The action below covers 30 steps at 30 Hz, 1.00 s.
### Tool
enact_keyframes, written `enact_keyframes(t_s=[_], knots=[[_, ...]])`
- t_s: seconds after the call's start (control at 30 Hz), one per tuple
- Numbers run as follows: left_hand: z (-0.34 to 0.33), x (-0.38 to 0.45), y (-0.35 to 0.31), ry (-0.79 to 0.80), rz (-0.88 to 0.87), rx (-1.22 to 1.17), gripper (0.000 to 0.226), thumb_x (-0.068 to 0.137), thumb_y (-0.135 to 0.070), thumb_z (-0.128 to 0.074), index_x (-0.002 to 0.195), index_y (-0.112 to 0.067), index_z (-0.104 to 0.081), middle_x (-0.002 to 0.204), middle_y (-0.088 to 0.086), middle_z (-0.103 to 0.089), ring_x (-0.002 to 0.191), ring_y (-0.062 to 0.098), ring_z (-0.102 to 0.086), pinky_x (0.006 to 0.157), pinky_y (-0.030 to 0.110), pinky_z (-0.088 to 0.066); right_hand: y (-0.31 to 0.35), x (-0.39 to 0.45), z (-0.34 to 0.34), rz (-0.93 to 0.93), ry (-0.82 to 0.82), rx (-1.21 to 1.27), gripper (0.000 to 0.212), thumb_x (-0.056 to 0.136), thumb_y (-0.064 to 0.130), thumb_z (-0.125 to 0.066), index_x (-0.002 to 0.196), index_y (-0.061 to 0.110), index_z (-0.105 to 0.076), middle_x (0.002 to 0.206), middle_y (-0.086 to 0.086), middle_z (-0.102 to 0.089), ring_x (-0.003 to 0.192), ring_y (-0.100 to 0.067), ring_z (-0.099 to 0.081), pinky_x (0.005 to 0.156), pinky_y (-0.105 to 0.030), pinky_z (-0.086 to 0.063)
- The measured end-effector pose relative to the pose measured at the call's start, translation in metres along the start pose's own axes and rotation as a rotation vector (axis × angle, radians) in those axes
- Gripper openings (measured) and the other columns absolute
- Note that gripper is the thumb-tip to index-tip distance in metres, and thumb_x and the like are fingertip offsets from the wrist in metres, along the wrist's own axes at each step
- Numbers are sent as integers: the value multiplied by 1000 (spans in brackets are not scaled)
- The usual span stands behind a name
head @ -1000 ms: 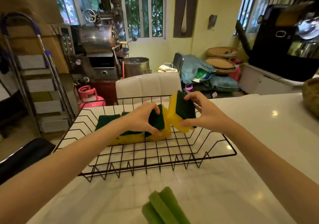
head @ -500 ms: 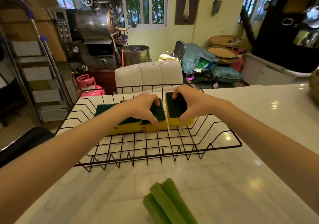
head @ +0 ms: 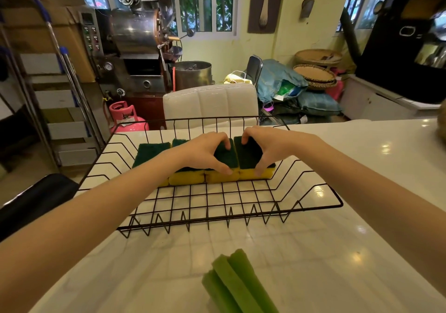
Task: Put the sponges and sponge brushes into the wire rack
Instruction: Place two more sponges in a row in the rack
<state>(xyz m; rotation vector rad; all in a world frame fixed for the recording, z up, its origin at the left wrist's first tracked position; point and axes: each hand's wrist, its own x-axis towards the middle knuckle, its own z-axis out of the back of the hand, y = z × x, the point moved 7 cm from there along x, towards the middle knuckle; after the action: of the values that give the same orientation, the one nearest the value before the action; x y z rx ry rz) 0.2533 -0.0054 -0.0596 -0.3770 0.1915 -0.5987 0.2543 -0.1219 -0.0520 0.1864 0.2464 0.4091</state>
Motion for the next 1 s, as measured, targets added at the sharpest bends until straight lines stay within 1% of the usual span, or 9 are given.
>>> enact_keyframes(t_s=[0.17,0.3,0.4,0.47,0.6,0.7,0.8,0.93,1.0], knots=[[-2,-2,-2,7,-9,13,52,73,-35,-69,114,-17,-44,111,4,-46,98,19,-46,82,30,-45,1,1,0,-17,12,-21,76,60,25,-83,122,18,-39,120,-5,-46,99,-18,-44,76,-29,-42],[-4,-3,-3,37,-6,74,54,74,-39,-66,118,-19,-41,122,6,-46,99,17,-45,82,29,-44,0,2,-2,-30,22,-17,75,61,25,-82,122,19,-38,118,-6,-48,96,-19,-46,75,-29,-42],[-2,-7,2,78,31,154,70,71,-44,-68,128,-23,-34,135,5,-38,114,20,-41,95,34,-43,-3,2,-6,-28,21,-17,73,63,26,-80,122,21,-37,119,-8,-50,95,-21,-48,74,-30,-43],[2,-14,9,82,82,233,88,68,-45,-71,137,-22,-21,141,7,-31,127,24,-32,105,40,-37,-4,2,-7,-22,11,-10,72,64,26,-80,122,21,-38,121,-9,-49,97,-22,-47,76,-31,-44],[6,-37,22,105,189,330,104,67,-40,-73,142,-25,-2,146,13,-22,133,30,-24,109,45,-31,0,2,-5,-5,-40,-108,74,64,31,-79,126,20,-40,127,-9,-42,115,-25,-37,89,-35,-39],[4,-52,29,124,244,295,101,73,-37,-68,142,-26,5,151,17,-14,136,33,-22,111,45,-30,3,-1,-6,-12,-53,-121,74,67,29,-78,128,20,-39,128,-9,-40,117,-26,-36,87,-33,-37],[-2,-60,37,148,299,339,89,82,-32,-59,142,-21,6,152,21,-5,138,35,-19,112,43,-25,7,-5,-7,-19,-62,-131,74,68,25,-77,130,18,-37,127,-10,-41,114,-25,-41,87,-33,-42],[-2,-55,38,78,252,358,70,88,-17,-49,142,-20,-4,142,20,-29,124,31,-41,102,39,-38,14,-13,-8,-18,-62,-183,74,70,22,-73,133,14,-36,127,-12,-45,114,-26,-44,92,-35,-44],[0,-54,37,63,238,347,68,88,-17,-49,142,-21,-8,137,17,-36,119,29,-45,100,39,-41,15,-17,-9,-23,-77,-178,70,73,22,-71,133,14,-36,127,-12,-48,113,-26,-46,91,-35,-45]])
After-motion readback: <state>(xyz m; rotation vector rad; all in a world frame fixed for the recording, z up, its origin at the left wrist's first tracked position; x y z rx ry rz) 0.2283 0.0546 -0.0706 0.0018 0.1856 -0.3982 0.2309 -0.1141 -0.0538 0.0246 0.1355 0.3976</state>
